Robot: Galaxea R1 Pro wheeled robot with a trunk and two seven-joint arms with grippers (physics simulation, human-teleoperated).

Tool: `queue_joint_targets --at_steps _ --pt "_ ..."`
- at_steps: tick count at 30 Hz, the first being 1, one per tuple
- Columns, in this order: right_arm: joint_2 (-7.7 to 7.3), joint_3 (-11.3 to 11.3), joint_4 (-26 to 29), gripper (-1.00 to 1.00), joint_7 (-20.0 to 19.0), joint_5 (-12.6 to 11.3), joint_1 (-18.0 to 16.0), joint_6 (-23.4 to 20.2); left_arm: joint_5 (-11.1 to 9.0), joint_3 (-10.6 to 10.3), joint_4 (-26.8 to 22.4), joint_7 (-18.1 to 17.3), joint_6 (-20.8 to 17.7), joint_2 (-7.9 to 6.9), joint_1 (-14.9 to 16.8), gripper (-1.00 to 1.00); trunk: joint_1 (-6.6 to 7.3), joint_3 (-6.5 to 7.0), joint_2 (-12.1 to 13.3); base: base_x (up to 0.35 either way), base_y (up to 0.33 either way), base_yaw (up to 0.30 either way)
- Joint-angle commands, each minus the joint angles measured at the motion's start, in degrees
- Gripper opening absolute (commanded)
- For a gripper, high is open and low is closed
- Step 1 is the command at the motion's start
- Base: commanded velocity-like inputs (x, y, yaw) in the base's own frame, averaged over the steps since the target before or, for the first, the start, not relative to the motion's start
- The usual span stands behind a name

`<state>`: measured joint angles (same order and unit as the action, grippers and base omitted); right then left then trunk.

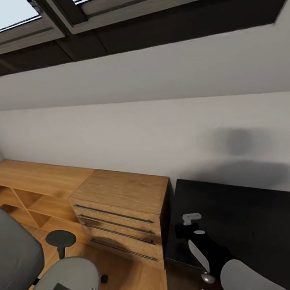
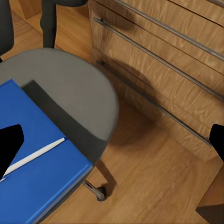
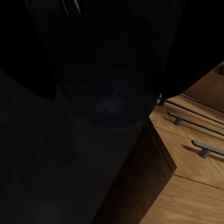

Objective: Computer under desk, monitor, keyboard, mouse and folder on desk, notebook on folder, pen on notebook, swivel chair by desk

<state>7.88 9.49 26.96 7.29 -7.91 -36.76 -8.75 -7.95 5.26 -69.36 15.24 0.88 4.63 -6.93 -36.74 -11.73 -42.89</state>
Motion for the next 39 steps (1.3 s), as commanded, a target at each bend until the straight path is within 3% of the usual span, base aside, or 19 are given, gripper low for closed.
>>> queue_joint_targets --at_steps 1,8,14,18,24,36,39 --pt "-0.05 0.5 0.1 -1.00 0.5 -0.6 0.0 -0.3 -0.6 0.0 -0.1 0.0 0.1 0.02 0.0 1.00 -0.24 -0.26 -0.5 0.000 0.000 0.000" --pt "0.06 -0.1 -0.9 -1.00 0.5 -0.7 -0.1 -1.1 -0.6 0.0 -0.1 0.0 0.0 0.03 0.0 1.00 -1.78 -1.52 -3.3 0.000 0.000 0.000" --pt "0.20 -0.4 -1.1 -1.00 0.5 -1.2 -0.1 -5.0 -0.5 0.0 -0.1 0.0 0.0 0.03 0.0 1.00 -3.10 -2.59 -5.7 0.000 0.000 0.000" --pt "0.28 -0.4 -1.1 -1.00 0.5 -5.4 -0.1 -6.4 -0.6 0.0 -0.1 0.0 0.0 0.03 0.0 1.00 -3.98 -3.31 -7.3 0.000 0.000 0.000" --pt "0.29 -0.4 -1.1 -1.00 0.2 -6.4 -0.1 -7.1 -0.6 0.0 -0.1 0.1 0.0 0.03 0.0 1.00 -5.29 -4.39 -9.7 0.000 0.000 0.000" --pt "0.29 -0.4 -1.0 -1.00 0.2 -6.5 -0.1 -7.3 -0.4 0.0 0.2 0.1 0.0 -0.02 0.0 1.00 -5.29 -4.39 -9.7 0.000 0.000 0.000" --pt "0.29 -0.4 -0.9 -1.00 0.2 -6.5 -0.1 -7.3 -0.4 0.0 0.2 0.1 0.0 -0.05 0.0 1.00 -4.63 -3.85 -8.5 0.000 0.000 0.000"
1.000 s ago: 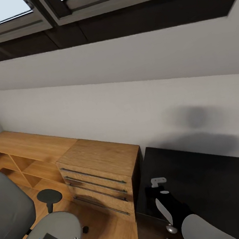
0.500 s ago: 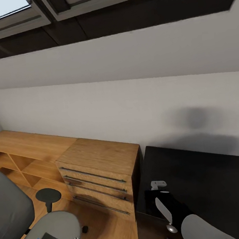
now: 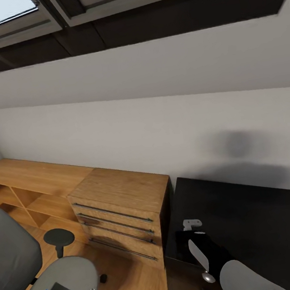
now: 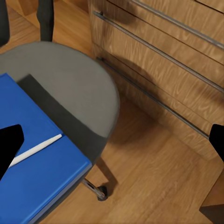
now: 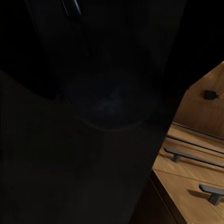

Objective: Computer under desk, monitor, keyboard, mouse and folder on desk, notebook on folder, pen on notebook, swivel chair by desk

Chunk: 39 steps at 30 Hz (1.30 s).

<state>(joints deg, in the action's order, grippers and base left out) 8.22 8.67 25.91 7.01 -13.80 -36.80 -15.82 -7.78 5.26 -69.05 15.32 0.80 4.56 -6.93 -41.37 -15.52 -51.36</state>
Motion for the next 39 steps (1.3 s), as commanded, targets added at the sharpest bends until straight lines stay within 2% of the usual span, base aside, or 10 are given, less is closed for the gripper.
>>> queue_joint_targets --at_steps 1,2,6,14,17,18,21,27,34,39 --pt "-0.04 0.5 0.1 -1.00 0.5 -0.6 0.0 -0.3 -0.6 0.0 -0.1 0.1 0.1 0.02 0.0 1.00 0.21 0.12 0.4 0.000 0.000 0.000" --pt "-0.04 0.5 0.1 1.00 0.6 -0.6 0.0 -0.3 -0.6 0.0 0.0 0.1 0.1 0.01 0.0 1.00 0.43 0.30 0.8 0.000 0.000 0.000" --pt "-0.09 0.5 0.2 1.00 0.6 -0.6 0.0 -0.2 -0.6 0.0 0.0 0.1 0.1 0.01 0.0 1.00 1.31 1.02 2.4 0.000 0.000 0.000" --pt "-0.13 0.5 0.3 1.00 0.5 -0.6 0.0 -0.1 -0.6 0.1 0.1 0.1 0.1 0.01 0.0 1.00 1.31 1.02 2.4 0.000 0.000 0.000" --pt "-0.25 0.4 1.0 1.00 0.6 -0.5 0.0 0.4 -0.6 0.1 0.1 0.1 0.1 0.01 0.0 1.00 1.97 1.56 3.6 0.000 0.000 0.000" --pt "-0.28 0.4 1.4 1.00 0.6 -0.5 0.0 0.5 -0.6 0.1 0.1 0.1 0.1 0.01 0.0 1.00 2.19 1.74 4.0 0.000 0.000 0.000" --pt "-0.33 0.6 9.6 1.00 0.8 -0.6 0.1 0.5 -0.6 0.0 0.2 0.1 0.1 0.01 0.0 1.00 2.85 2.28 5.2 0.000 0.000 0.000" --pt "-0.16 0.6 14.7 1.00 0.7 -0.7 0.3 0.1 -0.6 0.0 0.6 0.1 0.1 0.01 0.0 1.00 4.17 3.35 7.6 0.000 0.000 0.000" --pt "-0.12 0.5 15.5 1.00 0.7 -0.7 0.3 0.1 -0.6 0.1 0.8 0.2 0.1 0.01 0.0 1.00 5.70 4.61 10.4 -0.029 0.000 0.000" --pt "-0.13 0.5 15.5 1.00 0.7 -0.7 0.3 0.2 -0.6 0.1 0.9 0.2 0.1 0.01 0.0 1.00 6.80 5.51 12.4 -0.267 0.000 0.000"
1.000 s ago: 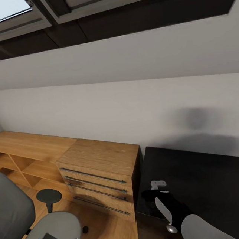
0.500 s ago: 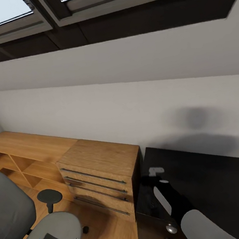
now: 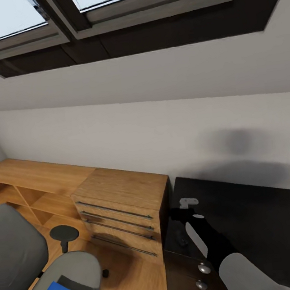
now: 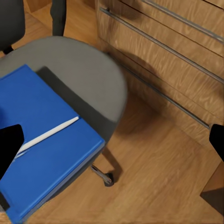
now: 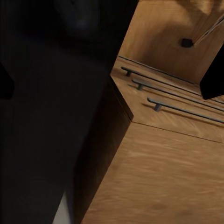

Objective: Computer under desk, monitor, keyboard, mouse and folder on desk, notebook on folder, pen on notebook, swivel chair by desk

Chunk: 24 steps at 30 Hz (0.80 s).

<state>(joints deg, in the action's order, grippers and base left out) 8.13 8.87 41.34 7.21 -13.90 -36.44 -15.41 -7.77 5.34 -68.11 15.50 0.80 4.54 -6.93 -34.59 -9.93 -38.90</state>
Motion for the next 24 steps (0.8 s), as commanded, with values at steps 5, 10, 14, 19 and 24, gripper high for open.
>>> queue_joint_targets --at_steps 5,10,14,19,24 --pt "-0.01 0.4 0.0 1.00 0.5 -0.6 0.0 0.1 -0.6 0.0 0.2 0.1 0.0 0.03 0.0 1.00 1.12 0.86 1.9 -0.331 0.000 -0.023" --pt "0.03 0.5 0.1 1.00 0.6 -0.4 0.3 0.5 -0.5 -0.1 1.6 0.1 0.0 0.03 0.0 1.00 2.22 2.02 3.9 -0.337 0.000 -0.135" --pt "0.13 1.0 0.1 1.00 0.7 -0.2 1.7 0.8 -0.4 -0.3 4.5 0.1 -0.1 -0.03 0.0 1.00 3.10 2.99 5.6 -0.338 0.000 -0.166" --pt "0.06 2.0 0.2 1.00 0.8 0.3 4.7 2.4 -0.3 -0.3 5.7 0.0 -0.3 -0.05 0.0 1.00 4.19 4.21 7.6 -0.338 0.000 -0.174" --pt "-0.03 3.4 -0.1 1.00 0.9 5.2 13.7 13.1 -0.5 -0.3 7.0 0.2 -0.6 -0.04 0.0 1.00 5.29 5.45 9.6 -0.210 0.000 -0.145"
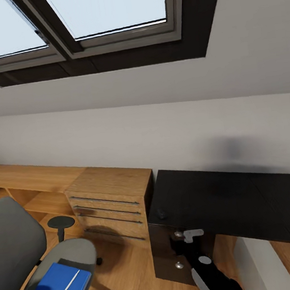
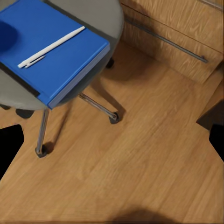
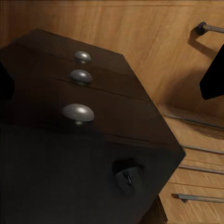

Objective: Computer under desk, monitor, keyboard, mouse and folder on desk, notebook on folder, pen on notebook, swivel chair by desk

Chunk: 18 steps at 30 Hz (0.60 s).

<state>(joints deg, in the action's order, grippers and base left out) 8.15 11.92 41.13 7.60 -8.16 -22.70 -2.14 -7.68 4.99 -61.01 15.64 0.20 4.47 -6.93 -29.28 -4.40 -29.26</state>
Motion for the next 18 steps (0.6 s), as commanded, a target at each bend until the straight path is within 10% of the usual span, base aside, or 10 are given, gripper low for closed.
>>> queue_joint_targets --at_steps 1,9,18 --pt "-0.05 0.4 0.0 1.00 0.5 0.4 1.1 1.5 -0.6 0.0 0.1 0.1 0.0 0.04 0.0 1.00 0.20 0.14 0.3 -0.079 0.000 -0.086" --pt "-0.10 0.6 -5.4 1.00 0.6 6.5 9.6 14.8 -0.5 0.1 1.0 -0.1 0.0 0.26 0.0 1.00 1.96 1.74 3.5 -0.030 0.000 -0.033" --pt "-0.60 0.6 -22.9 1.00 0.5 7.4 11.4 27.7 -0.5 0.2 13.5 -0.1 0.5 0.03 0.0 1.00 3.50 3.01 6.3 -0.003 0.000 -0.003"
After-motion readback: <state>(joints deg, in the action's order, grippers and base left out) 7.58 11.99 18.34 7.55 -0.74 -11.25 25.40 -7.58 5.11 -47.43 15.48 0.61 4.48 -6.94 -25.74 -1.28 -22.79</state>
